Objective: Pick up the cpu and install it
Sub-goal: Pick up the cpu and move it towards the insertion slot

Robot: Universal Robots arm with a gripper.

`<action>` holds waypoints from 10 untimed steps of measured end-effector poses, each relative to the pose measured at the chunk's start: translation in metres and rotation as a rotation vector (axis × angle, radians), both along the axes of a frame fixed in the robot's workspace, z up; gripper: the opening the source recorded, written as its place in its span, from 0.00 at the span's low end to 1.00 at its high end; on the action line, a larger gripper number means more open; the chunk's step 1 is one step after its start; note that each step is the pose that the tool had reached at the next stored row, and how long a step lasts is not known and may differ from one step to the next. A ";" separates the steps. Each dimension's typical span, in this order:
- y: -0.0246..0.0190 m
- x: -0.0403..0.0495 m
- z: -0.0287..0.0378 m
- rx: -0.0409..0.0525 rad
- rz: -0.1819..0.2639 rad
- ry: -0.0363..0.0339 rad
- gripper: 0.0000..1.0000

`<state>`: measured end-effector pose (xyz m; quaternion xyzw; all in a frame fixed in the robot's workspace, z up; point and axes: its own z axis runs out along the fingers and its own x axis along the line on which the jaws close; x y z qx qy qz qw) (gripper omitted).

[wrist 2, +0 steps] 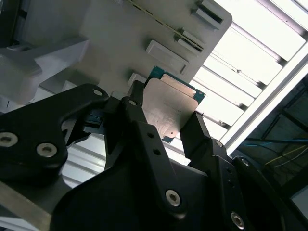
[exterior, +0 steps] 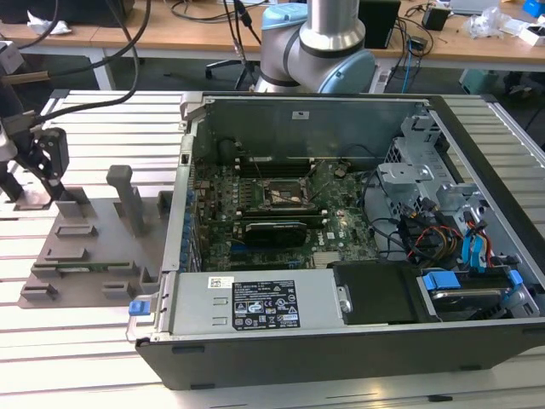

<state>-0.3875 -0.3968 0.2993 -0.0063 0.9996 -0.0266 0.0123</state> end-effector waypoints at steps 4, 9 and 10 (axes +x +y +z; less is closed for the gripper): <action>0.0000 0.0000 0.0022 -0.0001 0.000 0.0000 0.55; 0.0000 0.0000 0.0191 0.0000 0.000 0.0000 0.55; 0.0000 0.0000 0.0214 0.0000 0.000 0.0000 0.55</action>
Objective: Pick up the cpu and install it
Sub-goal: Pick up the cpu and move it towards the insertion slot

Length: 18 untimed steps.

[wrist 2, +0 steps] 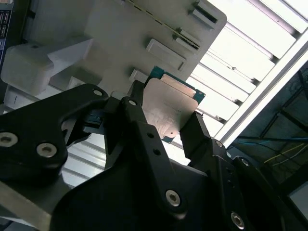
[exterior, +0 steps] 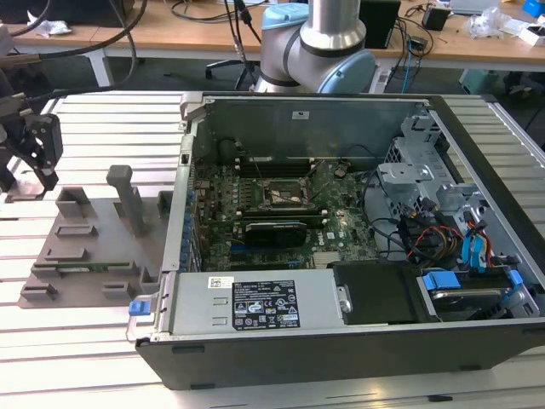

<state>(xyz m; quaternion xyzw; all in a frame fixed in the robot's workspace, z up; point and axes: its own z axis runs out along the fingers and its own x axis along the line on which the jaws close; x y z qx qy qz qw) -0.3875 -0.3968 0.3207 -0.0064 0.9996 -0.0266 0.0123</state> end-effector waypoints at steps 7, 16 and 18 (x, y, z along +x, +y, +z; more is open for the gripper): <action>0.0000 0.0000 0.0260 0.0000 0.000 0.0000 0.55; 0.0000 0.0000 0.0436 -0.0001 0.000 0.0001 0.55; 0.0000 0.0000 0.0492 0.0000 0.000 0.0000 0.55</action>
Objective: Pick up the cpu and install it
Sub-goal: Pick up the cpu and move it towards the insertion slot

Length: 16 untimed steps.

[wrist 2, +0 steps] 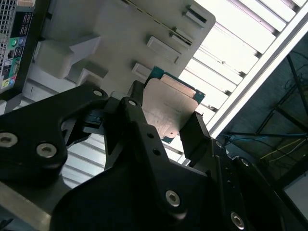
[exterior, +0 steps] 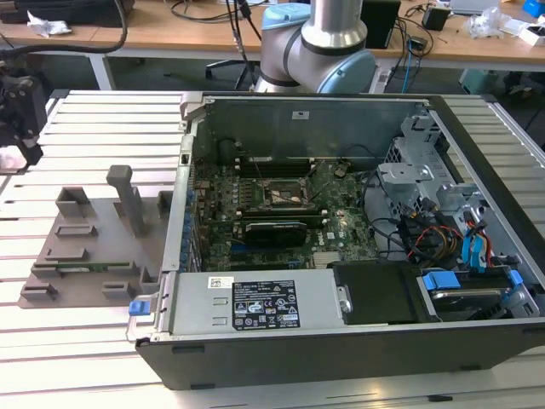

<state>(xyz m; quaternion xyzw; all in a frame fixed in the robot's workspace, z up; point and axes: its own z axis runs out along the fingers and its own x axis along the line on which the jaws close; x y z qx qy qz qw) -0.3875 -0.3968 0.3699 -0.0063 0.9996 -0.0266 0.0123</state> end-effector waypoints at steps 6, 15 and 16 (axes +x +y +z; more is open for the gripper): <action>0.0000 0.0000 0.0204 0.0000 0.000 0.0000 0.55; 0.0000 0.0000 0.0368 0.0000 0.000 0.0000 0.55; 0.0000 0.0000 0.0385 0.0000 0.000 0.0000 0.55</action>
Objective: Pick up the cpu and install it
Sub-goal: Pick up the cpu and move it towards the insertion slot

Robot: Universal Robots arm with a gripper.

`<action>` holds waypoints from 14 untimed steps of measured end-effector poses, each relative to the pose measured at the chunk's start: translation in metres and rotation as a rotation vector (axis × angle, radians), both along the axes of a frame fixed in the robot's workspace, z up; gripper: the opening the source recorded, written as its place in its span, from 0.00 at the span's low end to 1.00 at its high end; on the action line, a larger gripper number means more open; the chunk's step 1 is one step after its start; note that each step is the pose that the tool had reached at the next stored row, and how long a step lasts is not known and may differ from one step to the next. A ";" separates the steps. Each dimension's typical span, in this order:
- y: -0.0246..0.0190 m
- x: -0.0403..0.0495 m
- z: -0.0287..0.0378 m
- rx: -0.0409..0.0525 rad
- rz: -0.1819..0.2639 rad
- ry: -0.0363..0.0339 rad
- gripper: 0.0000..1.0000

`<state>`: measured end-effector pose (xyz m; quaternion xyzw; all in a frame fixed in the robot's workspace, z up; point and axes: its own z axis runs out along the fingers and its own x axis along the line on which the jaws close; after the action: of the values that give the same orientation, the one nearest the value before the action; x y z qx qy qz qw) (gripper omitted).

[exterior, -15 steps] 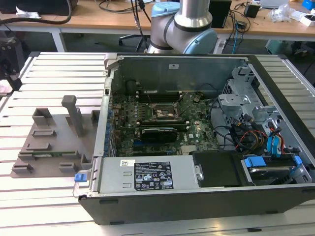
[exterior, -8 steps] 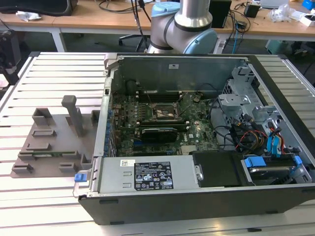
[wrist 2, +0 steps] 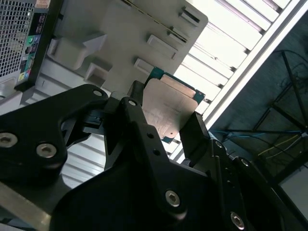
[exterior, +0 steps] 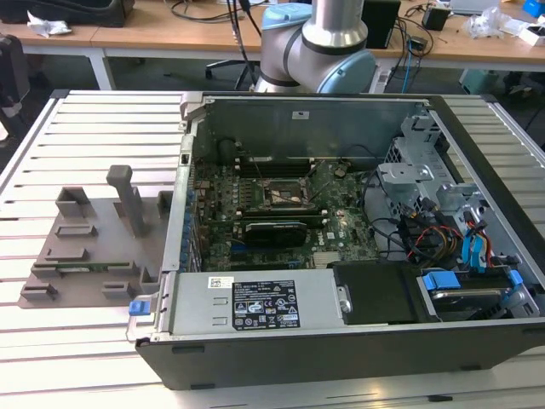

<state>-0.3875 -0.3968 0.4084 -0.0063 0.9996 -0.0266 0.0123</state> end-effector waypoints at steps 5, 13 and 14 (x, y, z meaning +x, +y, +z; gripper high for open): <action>0.0000 0.0000 0.0099 0.0001 0.000 -0.0002 0.55; 0.0001 0.0012 0.0099 0.0213 0.000 0.0000 0.55; 0.0002 0.0038 0.0096 0.0214 0.000 -0.0001 0.55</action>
<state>-0.3837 -0.3966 0.4180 -0.0062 0.9998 -0.0159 0.0124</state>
